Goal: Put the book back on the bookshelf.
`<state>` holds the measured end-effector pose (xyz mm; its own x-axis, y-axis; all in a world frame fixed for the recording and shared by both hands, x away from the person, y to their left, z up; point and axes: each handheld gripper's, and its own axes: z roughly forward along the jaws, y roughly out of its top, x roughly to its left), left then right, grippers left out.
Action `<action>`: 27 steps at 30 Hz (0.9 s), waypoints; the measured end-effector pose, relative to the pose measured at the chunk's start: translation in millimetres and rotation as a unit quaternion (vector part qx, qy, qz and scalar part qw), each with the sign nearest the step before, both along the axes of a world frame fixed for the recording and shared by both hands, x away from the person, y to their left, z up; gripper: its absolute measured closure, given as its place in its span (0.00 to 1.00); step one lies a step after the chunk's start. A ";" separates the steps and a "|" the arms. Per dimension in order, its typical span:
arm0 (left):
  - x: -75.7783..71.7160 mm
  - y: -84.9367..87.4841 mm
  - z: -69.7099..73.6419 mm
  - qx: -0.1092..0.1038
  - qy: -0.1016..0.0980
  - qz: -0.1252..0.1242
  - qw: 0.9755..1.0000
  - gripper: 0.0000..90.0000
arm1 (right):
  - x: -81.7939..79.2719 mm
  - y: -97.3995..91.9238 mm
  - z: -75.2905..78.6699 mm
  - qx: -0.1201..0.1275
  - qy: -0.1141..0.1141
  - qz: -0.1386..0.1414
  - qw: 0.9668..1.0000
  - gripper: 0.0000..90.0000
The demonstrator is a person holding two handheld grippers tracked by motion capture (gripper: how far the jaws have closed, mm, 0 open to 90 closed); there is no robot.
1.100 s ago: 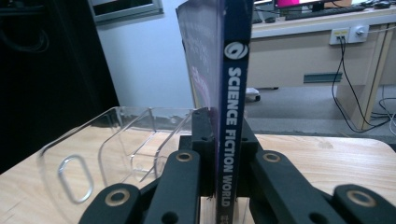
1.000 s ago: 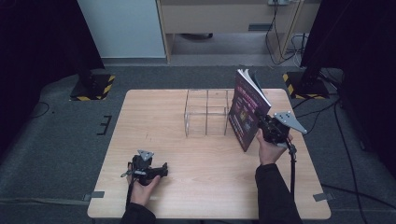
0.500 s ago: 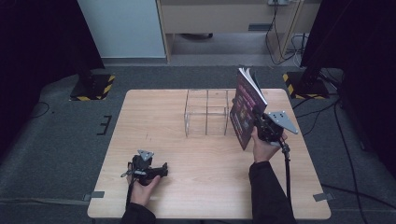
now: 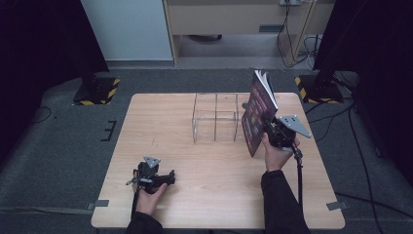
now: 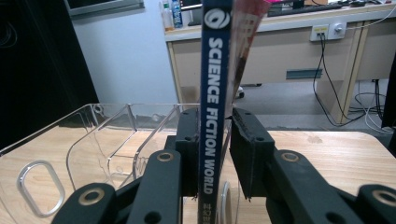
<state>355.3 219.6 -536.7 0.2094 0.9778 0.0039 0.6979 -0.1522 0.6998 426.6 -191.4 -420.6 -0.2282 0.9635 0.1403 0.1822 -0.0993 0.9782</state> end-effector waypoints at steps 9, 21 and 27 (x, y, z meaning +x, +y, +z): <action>0.0 0.0 0.0 0.000 0.000 0.000 1.000 0.00 | 2.7 -2.5 -1.5 -0.006 0.011 0.008 1.000 0.66; 0.0 -0.1 0.0 0.000 0.000 0.000 1.000 0.00 | -12.2 -15.9 0.5 0.007 0.022 0.060 0.998 0.25; 0.0 -0.1 0.0 0.000 0.000 0.000 1.000 0.00 | -33.0 -29.6 -4.4 0.023 0.043 0.099 0.994 0.18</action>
